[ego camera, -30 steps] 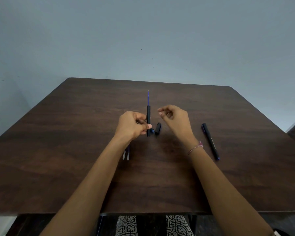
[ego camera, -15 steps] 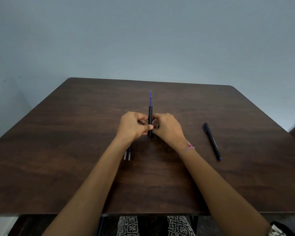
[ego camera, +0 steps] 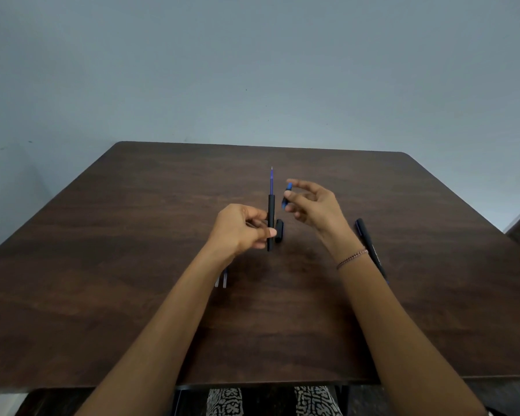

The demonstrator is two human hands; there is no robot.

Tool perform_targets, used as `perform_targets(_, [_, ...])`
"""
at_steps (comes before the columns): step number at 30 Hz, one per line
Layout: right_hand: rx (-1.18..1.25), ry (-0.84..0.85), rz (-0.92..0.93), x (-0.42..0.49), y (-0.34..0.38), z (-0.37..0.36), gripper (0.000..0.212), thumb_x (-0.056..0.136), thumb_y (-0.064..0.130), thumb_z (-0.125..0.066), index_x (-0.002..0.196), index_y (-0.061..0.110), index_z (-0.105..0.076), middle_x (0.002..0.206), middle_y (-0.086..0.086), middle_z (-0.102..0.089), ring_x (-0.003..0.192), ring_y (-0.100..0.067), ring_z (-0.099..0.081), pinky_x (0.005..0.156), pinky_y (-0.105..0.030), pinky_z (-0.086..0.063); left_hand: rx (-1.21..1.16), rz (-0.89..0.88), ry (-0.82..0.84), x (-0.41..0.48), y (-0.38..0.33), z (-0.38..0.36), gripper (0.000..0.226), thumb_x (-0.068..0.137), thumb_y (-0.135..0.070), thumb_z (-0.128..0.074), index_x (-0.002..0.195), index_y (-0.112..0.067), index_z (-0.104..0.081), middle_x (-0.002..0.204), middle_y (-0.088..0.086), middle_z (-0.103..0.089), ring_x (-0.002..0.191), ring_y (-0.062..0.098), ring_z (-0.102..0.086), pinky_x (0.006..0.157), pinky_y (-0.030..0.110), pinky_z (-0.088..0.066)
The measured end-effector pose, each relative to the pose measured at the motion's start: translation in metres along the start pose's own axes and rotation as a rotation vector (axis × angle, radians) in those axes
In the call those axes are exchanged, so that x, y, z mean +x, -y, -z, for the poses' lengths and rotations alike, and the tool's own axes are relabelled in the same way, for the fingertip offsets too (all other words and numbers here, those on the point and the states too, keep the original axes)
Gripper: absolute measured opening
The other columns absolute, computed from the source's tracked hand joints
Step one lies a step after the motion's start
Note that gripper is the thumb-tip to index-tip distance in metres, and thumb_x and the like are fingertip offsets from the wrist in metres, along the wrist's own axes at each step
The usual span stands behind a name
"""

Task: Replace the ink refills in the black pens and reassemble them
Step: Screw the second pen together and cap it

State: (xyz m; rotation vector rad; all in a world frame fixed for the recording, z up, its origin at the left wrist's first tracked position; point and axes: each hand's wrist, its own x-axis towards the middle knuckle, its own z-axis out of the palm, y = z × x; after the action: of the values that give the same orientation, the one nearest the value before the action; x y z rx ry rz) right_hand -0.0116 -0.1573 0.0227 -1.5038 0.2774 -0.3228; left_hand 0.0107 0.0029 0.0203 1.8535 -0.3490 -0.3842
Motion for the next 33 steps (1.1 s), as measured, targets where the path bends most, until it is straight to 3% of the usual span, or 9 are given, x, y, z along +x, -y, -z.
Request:
perform_targets(4, [0.203, -0.066, 0.077, -0.002, 0.005, 0.004, 0.025, 0.082, 0.009, -0.068, 0.102, 0.022, -0.063, 0.069, -0.002, -0.070, 0.061, -0.008, -0.065, 0.056, -0.016, -0.051, 0.008, 0.013, 0.053, -0.004, 0.001, -0.006, 0.048, 0.073, 0.002, -0.074, 0.118, 0.004, -0.058, 0.074, 0.002, -0.059, 0.065, 0.012, -0.062, 0.058, 0.024, -0.059])
perform_targets(11, [0.346, -0.171, 0.119, -0.005, 0.010, 0.007, 0.026, 0.082, 0.012, -0.068, 0.105, 0.023, -0.063, 0.075, 0.002, -0.070, 0.067, -0.009, -0.067, 0.056, -0.017, -0.050, 0.098, 0.015, 0.161, -0.007, 0.000, -0.012, 0.048, 0.074, -0.001, -0.074, 0.120, 0.001, -0.059, 0.079, 0.000, -0.060, 0.069, 0.014, -0.064, 0.067, 0.030, -0.060])
perform_targets(25, [0.353, -0.098, 0.131, -0.004, 0.012, 0.008, 0.026, 0.084, 0.012, -0.066, 0.110, 0.019, -0.065, 0.079, 0.001, -0.070, 0.066, -0.012, -0.065, 0.058, -0.019, -0.053, 0.139, 0.042, 0.209, -0.005, -0.001, -0.015, 0.047, 0.075, -0.002, -0.073, 0.120, -0.002, -0.059, 0.081, -0.002, -0.059, 0.067, 0.011, -0.063, 0.062, 0.024, -0.059])
perform_targets(33, [0.352, -0.116, 0.143, -0.004, 0.013, 0.010, 0.027, 0.086, 0.011, -0.064, 0.112, 0.017, -0.063, 0.079, -0.001, -0.067, 0.064, -0.013, -0.066, 0.058, -0.017, -0.052, 0.149, 0.037, 0.212, -0.004, 0.000, -0.014, 0.046, 0.076, -0.002, -0.072, 0.120, -0.003, -0.060, 0.082, -0.002, -0.059, 0.070, 0.013, -0.064, 0.069, 0.030, -0.060])
